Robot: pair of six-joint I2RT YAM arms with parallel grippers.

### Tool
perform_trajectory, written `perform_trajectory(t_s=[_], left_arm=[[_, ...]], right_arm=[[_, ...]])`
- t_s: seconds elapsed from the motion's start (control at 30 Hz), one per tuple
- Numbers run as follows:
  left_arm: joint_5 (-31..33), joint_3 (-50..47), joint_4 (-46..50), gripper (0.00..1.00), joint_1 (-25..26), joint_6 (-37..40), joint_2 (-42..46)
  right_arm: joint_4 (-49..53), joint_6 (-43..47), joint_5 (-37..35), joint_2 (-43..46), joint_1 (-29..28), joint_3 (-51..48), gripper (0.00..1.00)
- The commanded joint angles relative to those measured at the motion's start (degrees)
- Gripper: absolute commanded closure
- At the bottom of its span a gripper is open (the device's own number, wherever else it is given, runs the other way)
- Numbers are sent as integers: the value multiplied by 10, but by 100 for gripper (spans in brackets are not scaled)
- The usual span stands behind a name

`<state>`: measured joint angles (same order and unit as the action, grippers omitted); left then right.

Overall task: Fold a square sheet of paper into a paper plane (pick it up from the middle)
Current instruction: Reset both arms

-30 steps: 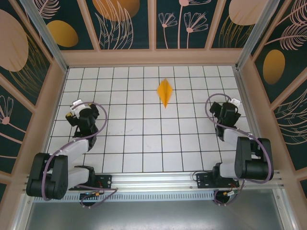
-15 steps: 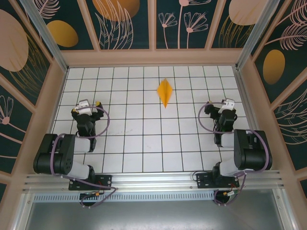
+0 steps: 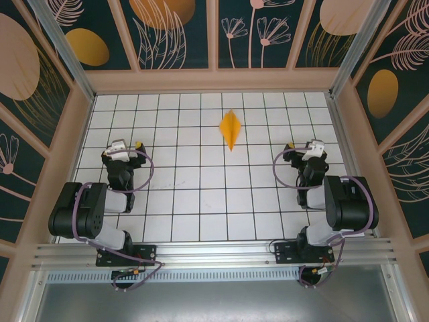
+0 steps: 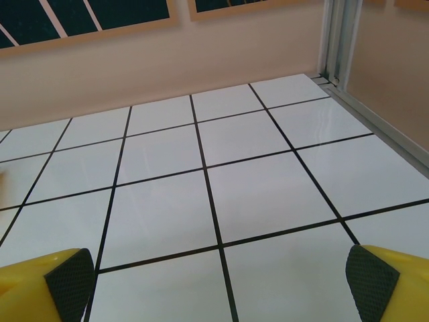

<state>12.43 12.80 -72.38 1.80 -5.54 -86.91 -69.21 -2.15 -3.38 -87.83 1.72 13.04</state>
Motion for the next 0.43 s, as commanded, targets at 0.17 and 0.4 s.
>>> perform_trajectory(t_s=[0.17, 0.4], left_arm=[[-6, 2, -22, 2, -4, 8, -5], [-7, 1, -21, 1, -4, 8, -5]], right_arm=[[-33, 5, 1, -4, -3, -3, 1], [-38, 10, 17, -3, -3, -5, 1]])
